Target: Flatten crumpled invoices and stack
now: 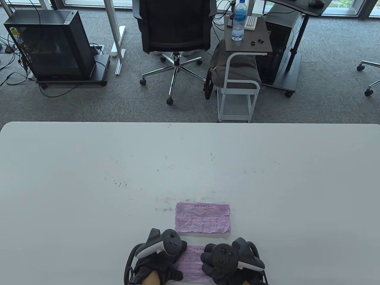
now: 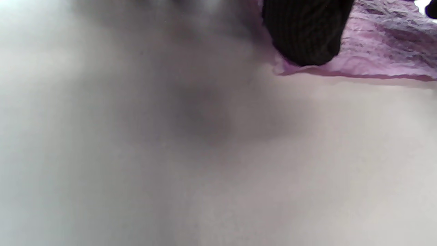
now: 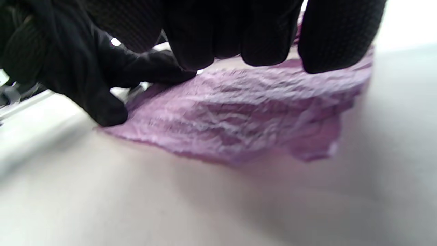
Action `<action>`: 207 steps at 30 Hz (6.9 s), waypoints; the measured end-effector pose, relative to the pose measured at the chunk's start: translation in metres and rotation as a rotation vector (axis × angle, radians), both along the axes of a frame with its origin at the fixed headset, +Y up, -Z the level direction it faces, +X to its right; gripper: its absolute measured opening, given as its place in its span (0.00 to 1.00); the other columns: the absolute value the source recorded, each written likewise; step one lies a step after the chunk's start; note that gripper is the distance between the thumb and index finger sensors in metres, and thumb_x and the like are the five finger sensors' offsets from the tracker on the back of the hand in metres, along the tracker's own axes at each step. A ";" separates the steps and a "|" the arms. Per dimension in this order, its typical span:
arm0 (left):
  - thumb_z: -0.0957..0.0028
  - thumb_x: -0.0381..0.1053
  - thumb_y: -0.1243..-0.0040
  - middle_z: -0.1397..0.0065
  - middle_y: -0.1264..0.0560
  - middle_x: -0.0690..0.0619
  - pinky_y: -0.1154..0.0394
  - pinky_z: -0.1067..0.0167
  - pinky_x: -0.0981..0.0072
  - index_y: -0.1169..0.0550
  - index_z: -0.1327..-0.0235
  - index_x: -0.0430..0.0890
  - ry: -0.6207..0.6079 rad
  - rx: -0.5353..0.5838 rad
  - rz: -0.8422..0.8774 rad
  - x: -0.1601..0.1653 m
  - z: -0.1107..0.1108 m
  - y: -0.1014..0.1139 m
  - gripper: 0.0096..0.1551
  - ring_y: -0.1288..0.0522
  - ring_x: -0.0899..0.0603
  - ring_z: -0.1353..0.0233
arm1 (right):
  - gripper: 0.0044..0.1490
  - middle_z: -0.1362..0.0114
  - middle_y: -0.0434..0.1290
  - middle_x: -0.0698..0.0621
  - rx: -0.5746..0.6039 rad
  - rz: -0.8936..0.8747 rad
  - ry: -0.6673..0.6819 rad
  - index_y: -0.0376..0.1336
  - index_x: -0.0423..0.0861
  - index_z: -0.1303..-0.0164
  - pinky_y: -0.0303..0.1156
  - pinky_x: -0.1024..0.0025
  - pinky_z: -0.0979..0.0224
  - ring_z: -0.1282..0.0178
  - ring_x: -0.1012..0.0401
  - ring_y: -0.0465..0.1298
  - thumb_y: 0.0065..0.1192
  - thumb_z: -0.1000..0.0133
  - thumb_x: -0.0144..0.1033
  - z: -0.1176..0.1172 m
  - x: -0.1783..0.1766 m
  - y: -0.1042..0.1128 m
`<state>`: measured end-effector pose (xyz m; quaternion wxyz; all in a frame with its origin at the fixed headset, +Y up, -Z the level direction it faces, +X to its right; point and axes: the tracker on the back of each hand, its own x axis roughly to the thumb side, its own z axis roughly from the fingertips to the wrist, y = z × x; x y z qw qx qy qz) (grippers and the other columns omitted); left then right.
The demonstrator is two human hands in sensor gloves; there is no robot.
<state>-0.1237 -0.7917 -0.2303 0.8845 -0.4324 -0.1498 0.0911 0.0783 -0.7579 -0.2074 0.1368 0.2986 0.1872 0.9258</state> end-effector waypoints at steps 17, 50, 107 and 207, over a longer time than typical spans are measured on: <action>0.45 0.56 0.35 0.26 0.78 0.44 0.64 0.36 0.25 0.58 0.24 0.62 -0.007 -0.001 0.002 0.000 0.000 0.000 0.52 0.79 0.22 0.29 | 0.41 0.24 0.57 0.29 -0.056 0.071 -0.499 0.54 0.37 0.27 0.74 0.46 0.42 0.34 0.38 0.65 0.67 0.44 0.42 -0.013 0.060 -0.008; 0.44 0.57 0.36 0.27 0.78 0.44 0.64 0.37 0.26 0.59 0.24 0.61 -0.015 0.003 0.002 -0.001 0.001 -0.001 0.52 0.80 0.22 0.30 | 0.24 0.30 0.62 0.33 -0.062 -0.106 -0.531 0.67 0.46 0.42 0.75 0.48 0.42 0.38 0.43 0.69 0.70 0.47 0.39 -0.015 0.059 -0.009; 0.39 0.39 0.40 0.23 0.43 0.35 0.27 0.39 0.39 0.37 0.21 0.37 0.278 0.499 0.816 -0.014 -0.004 0.090 0.34 0.23 0.36 0.36 | 0.39 0.46 0.78 0.40 0.003 -0.764 -0.715 0.52 0.34 0.27 0.82 0.54 0.55 0.58 0.51 0.83 0.66 0.44 0.28 -0.013 0.084 0.060; 0.38 0.38 0.43 0.20 0.39 0.37 0.36 0.32 0.30 0.28 0.24 0.37 -0.185 0.046 0.582 0.055 -0.047 0.038 0.27 0.38 0.24 0.21 | 0.30 0.25 0.66 0.38 0.108 0.020 -0.100 0.54 0.45 0.27 0.72 0.47 0.35 0.31 0.44 0.72 0.55 0.40 0.32 -0.163 -0.016 0.034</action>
